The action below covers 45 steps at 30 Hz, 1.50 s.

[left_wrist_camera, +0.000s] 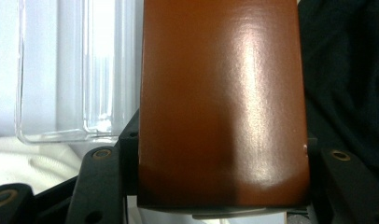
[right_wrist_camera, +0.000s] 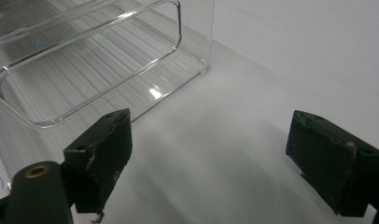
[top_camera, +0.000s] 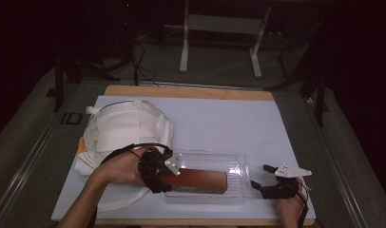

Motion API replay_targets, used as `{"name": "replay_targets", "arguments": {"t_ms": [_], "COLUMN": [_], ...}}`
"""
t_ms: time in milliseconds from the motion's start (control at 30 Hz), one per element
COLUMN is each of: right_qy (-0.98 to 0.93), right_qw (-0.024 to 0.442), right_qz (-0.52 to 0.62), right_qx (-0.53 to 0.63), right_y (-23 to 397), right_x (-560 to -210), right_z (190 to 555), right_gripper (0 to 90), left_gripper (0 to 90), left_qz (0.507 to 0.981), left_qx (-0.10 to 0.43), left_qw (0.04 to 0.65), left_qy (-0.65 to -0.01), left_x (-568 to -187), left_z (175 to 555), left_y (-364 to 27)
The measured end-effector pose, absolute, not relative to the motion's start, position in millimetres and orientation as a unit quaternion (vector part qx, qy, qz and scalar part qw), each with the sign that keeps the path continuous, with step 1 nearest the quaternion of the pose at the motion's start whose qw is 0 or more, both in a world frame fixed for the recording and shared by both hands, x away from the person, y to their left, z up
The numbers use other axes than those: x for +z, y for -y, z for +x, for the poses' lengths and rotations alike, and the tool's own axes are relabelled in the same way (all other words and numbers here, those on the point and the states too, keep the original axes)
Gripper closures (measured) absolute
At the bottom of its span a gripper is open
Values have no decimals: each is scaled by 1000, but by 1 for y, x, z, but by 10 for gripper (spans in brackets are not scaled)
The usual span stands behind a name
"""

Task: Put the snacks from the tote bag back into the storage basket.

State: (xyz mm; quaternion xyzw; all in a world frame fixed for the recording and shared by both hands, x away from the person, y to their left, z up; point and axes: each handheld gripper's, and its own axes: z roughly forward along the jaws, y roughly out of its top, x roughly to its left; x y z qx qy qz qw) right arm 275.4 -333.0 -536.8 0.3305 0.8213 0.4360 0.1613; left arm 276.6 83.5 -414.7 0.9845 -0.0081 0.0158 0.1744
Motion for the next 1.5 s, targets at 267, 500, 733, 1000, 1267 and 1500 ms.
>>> {"name": "replay_targets", "arguments": {"t_ms": [267,500,733,1000,1267,1500], "right_qy": [-822,-822,-823,-822,-823,-823], "right_qw": [161,161,160,159,159,158], "right_qz": [329,330,329,330,329,330], "right_qx": [435,436,435,436,435,434], "right_y": [333,333,333,333,333,333], "right_x": [-537,-537,-537,-537,-537,-537], "right_z": [275,276,276,276,277,277], "right_gripper": [144,144,144,144,144,144], "left_gripper": [436,435,434,429,423,411], "left_qz": [985,988,987,985,985,985], "left_qx": [16,14,7,7,8,9], "left_qw": [168,155,157,169,171,173], "left_qy": [16,20,17,15,13,10], "left_x": [-417,-421,-421,-420,-421,-418], "left_z": [276,276,275,276,277,274], "left_y": [-76,-72,-68,-65,-63,-60]}}
